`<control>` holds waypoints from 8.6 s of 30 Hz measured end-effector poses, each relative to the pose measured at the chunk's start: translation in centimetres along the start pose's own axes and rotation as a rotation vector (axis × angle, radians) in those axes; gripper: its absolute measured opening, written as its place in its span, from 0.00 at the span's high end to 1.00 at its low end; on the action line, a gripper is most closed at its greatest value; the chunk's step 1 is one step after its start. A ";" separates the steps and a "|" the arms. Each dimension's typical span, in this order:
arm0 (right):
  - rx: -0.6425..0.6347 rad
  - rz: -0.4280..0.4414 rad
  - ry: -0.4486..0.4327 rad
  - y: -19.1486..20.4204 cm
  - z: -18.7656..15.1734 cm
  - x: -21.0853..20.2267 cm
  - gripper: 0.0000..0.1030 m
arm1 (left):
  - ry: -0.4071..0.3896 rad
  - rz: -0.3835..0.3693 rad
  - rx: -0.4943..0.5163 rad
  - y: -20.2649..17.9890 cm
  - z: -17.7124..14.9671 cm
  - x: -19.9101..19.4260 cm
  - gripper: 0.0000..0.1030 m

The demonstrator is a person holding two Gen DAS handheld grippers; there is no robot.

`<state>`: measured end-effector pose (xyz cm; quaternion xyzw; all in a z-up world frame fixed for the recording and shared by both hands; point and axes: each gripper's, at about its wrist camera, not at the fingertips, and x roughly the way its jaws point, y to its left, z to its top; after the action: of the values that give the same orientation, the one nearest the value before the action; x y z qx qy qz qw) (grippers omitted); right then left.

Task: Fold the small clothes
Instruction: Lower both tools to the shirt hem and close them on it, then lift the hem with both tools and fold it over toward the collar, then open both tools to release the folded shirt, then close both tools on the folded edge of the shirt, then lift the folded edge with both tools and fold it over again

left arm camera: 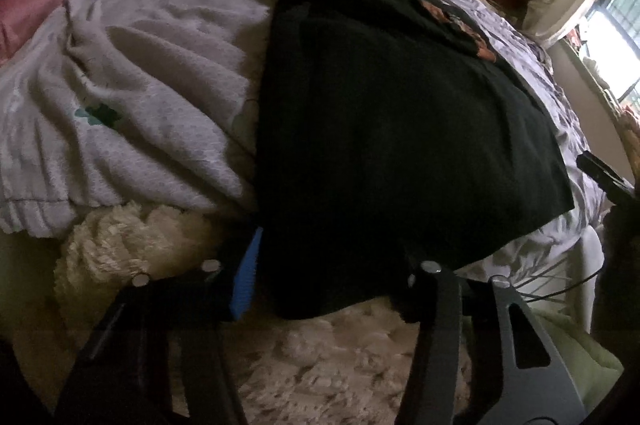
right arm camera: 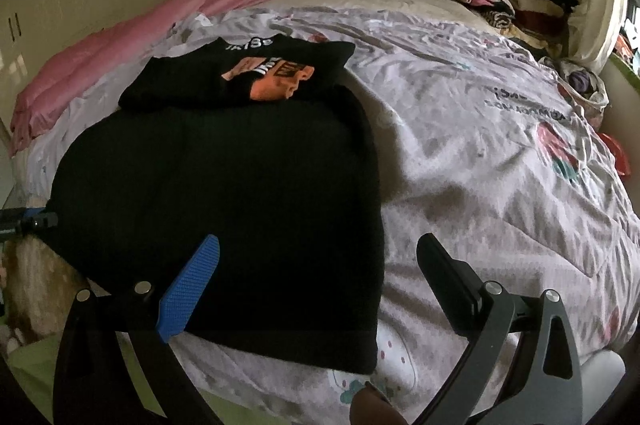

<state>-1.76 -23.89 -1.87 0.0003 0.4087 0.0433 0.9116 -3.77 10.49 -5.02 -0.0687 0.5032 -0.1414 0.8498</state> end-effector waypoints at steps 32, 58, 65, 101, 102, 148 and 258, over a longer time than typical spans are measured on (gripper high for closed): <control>0.044 0.183 -0.047 -2.6 0.2 -2.9 0.92 | -0.109 -0.003 0.035 -1.1 2.7 -3.4 0.98; 0.174 0.163 -0.333 -5.2 8.9 -5.6 0.92 | -0.306 0.002 -0.008 -2.5 13.3 -8.5 0.98; 0.164 0.145 -0.359 -5.1 10.9 -5.3 0.92 | -0.328 0.008 -0.027 -2.5 15.0 -8.6 0.98; 0.113 0.000 -0.291 -4.6 18.4 6.0 0.92 | -0.336 0.125 -0.040 -0.4 22.8 -0.4 0.98; 0.114 -0.003 -0.283 -4.6 18.5 6.4 0.92 | -0.334 0.129 -0.040 -0.3 22.9 -0.1 0.98; 0.091 -0.150 -0.198 -4.5 20.1 13.8 0.58 | -0.411 0.194 -0.023 0.6 23.9 2.4 0.56; 0.245 -0.112 -0.109 -6.1 23.9 22.9 0.91 | -0.302 0.202 -0.046 5.2 26.8 9.7 0.95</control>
<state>31.74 -27.34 -3.22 0.0910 0.3600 -0.0581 0.9267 25.00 11.76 -1.53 -0.0575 0.3773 -0.0317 0.9238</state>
